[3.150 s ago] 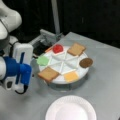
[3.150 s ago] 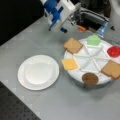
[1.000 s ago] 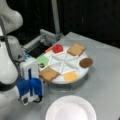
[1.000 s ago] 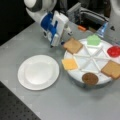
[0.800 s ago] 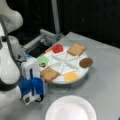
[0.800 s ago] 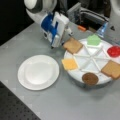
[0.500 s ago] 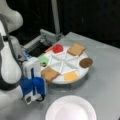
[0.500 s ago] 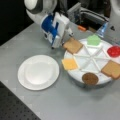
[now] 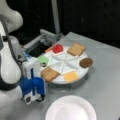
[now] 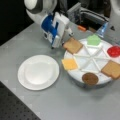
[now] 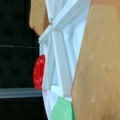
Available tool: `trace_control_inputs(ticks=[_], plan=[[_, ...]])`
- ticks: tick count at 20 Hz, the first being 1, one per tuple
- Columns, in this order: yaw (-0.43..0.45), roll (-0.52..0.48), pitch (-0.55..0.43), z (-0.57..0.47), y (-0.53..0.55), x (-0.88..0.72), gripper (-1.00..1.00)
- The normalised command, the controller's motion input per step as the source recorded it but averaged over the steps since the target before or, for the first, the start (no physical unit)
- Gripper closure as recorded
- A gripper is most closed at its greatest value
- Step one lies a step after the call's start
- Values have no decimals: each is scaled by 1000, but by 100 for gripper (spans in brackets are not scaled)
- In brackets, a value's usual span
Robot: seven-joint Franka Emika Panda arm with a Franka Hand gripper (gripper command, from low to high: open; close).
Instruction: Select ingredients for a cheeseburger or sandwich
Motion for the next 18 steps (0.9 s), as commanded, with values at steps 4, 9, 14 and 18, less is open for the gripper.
trace_control_inputs(ticks=[4,9,14,18], plan=[[108,226,6,-103,-129,262,100],[105,213,14,-94,-116,272,100],[111,199,19,-92,-120,284,100],[119,180,31,-76,-133,295,100]])
